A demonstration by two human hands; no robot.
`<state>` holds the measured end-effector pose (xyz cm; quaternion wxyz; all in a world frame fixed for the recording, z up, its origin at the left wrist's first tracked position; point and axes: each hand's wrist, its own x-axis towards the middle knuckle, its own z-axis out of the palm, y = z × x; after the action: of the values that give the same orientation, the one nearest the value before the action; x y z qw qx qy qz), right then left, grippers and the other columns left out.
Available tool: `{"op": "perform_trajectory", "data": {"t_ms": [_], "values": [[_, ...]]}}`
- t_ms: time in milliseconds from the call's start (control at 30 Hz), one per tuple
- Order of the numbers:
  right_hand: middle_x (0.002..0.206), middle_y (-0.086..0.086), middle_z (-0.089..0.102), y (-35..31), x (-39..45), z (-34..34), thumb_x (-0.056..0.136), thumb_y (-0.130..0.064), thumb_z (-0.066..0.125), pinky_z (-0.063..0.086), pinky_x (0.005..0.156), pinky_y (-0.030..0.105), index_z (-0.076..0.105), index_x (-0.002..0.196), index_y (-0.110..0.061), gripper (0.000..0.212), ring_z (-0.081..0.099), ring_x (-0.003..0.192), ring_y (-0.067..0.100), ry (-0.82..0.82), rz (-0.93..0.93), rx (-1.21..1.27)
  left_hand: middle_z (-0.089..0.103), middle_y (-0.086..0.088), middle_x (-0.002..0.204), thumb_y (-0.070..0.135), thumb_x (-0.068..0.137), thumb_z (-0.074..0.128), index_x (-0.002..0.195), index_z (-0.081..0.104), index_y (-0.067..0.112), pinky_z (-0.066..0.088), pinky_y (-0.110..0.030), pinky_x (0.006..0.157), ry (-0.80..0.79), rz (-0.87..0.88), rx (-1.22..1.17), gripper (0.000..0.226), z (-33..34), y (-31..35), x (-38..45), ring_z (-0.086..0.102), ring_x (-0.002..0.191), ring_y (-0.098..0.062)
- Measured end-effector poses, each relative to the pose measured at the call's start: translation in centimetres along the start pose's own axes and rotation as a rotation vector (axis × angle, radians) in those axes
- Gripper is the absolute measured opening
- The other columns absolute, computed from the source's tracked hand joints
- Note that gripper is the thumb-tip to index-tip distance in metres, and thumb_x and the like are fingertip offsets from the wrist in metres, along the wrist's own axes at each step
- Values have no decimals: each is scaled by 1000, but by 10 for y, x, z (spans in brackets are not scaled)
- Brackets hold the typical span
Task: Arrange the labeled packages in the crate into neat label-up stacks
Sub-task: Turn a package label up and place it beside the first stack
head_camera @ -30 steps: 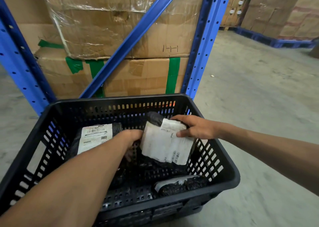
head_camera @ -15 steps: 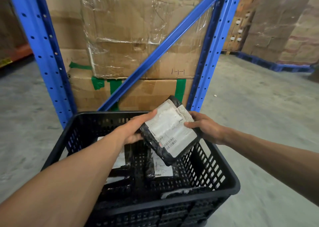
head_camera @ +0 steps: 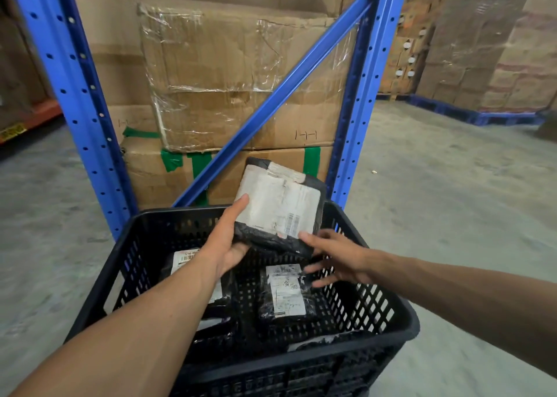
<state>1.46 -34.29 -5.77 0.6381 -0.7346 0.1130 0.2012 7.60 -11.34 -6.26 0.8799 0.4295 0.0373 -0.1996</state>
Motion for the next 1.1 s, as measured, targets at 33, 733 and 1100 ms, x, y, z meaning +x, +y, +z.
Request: {"op": "perform_trajectory", "data": {"t_ms": [33,733,1100], "values": [[133,12,59,5,1,5,81,-52,75,63,76,49,50,135,-22,67,69,100,27,-53,12,0,68,-16,128,39,82,73,138,55,11,46,-46,107,3,7,-22,65,0,-1,0,64,119,-31],[104,5,65,-3,38,8,91,-35,66,54,59,33,48,117,-18,37,63,81,17,407,-127,164,63,-10,128,46,88,63,135,49,13,62,-39,71,189,-257,774,59,-27,-22,8,64,108,-25],[126,17,68,40,71,18,82,4,74,57,95,42,51,137,-3,60,67,112,31,244,61,-30,51,-17,140,25,100,45,150,26,11,52,-53,97,286,-424,886,55,-38,-76,24,55,123,-36]]}}
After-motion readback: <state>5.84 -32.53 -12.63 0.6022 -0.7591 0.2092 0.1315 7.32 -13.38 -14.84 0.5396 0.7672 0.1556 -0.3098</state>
